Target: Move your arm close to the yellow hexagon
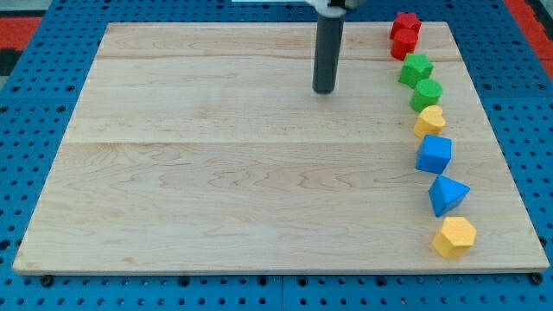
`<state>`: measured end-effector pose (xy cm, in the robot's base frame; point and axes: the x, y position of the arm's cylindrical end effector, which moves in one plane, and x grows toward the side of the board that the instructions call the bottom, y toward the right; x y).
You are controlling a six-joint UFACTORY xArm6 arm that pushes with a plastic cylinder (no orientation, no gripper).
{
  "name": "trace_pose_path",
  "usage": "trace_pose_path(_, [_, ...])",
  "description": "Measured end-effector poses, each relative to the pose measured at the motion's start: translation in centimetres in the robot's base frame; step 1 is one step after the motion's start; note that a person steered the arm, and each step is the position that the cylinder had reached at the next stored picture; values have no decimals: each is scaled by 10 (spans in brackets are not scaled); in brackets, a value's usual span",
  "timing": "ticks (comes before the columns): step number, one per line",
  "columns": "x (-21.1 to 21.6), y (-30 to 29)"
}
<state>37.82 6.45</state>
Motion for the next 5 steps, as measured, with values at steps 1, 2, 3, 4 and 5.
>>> trace_pose_path(1, [80, 0])
trace_pose_path(2, [175, 1])
trace_pose_path(3, [241, 15])
trace_pose_path(4, [241, 26])
trace_pose_path(5, [240, 45])
